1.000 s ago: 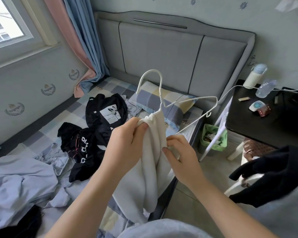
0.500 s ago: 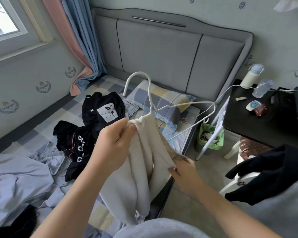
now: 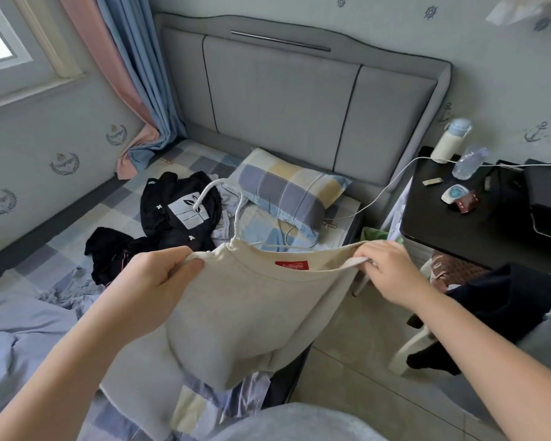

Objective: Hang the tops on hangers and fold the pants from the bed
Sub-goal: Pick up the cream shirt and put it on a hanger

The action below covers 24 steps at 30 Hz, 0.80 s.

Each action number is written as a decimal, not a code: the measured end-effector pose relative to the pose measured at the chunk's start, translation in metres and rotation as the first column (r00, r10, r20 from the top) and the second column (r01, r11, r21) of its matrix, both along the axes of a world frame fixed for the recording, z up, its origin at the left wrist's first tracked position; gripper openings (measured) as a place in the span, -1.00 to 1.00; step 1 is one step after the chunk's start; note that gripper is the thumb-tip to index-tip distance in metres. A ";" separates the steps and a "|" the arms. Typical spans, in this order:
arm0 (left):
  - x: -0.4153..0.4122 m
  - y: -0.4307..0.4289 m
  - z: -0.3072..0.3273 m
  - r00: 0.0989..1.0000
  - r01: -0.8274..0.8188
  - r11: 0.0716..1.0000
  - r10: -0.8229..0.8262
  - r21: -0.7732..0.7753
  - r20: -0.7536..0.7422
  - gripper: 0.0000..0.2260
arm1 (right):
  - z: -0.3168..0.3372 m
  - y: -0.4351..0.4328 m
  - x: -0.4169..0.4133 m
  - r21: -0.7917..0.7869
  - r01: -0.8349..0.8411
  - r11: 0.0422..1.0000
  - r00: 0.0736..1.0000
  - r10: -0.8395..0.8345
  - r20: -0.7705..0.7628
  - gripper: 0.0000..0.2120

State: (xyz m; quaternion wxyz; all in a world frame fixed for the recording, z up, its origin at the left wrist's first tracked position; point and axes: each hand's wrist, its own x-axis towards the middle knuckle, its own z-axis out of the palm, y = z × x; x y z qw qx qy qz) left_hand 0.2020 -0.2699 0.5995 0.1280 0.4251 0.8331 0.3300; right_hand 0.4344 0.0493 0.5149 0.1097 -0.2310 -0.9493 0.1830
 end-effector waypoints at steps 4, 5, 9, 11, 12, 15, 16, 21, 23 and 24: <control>0.009 0.010 0.000 1.000 0.016 1.000 -0.016 -0.002 -0.021 -0.63 | 0.049 -0.013 -0.011 -0.101 -0.117 0.988 0.983 0.101 -0.155 -0.81; 0.014 0.015 0.001 0.999 0.033 0.999 -0.033 -0.001 -0.025 -0.64 | 0.061 -0.021 -0.015 -0.130 -0.149 0.980 0.975 0.124 -0.185 -0.79; 0.036 0.041 0.007 0.993 0.117 0.992 -0.116 0.039 -0.039 -0.64 | 0.098 -0.058 -0.035 -0.275 -0.237 0.932 0.962 0.185 -0.202 -0.83; 0.044 0.051 0.011 0.988 0.147 0.986 -0.143 0.082 -0.051 -0.64 | 0.107 -0.072 -0.041 -0.320 -0.250 0.914 0.961 0.193 -0.200 -0.85; 0.046 0.055 0.013 0.988 0.150 0.984 -0.144 0.100 -0.064 -0.65 | 0.111 -0.076 -0.043 -0.309 -0.257 0.916 0.957 0.197 -0.211 -0.84; 0.043 0.058 0.014 0.981 0.145 0.982 -0.127 0.121 -0.146 -0.66 | 0.122 -0.079 -0.044 -0.280 -0.258 0.925 0.943 0.178 -0.280 -0.80; 0.039 0.056 0.013 0.978 0.147 0.981 -0.125 0.129 -0.166 -0.67 | 0.125 -0.078 -0.042 -0.296 -0.255 0.920 0.941 0.166 -0.294 -0.80; 0.006 0.042 0.010 0.976 0.087 0.978 -0.046 0.188 -0.214 -0.69 | 0.147 -0.057 -0.023 -0.563 -0.321 0.762 0.931 0.146 -0.333 -0.84; -0.003 0.039 0.010 0.971 0.103 0.981 -0.063 0.166 -0.232 -0.67 | 0.151 -0.050 -0.017 -0.597 -0.309 0.741 0.941 0.146 -0.305 -0.80; -0.004 0.039 0.010 0.968 0.123 0.981 -0.086 0.149 -0.237 -0.68 | 0.151 -0.048 -0.015 -0.580 -0.292 0.760 0.947 0.148 -0.284 -0.86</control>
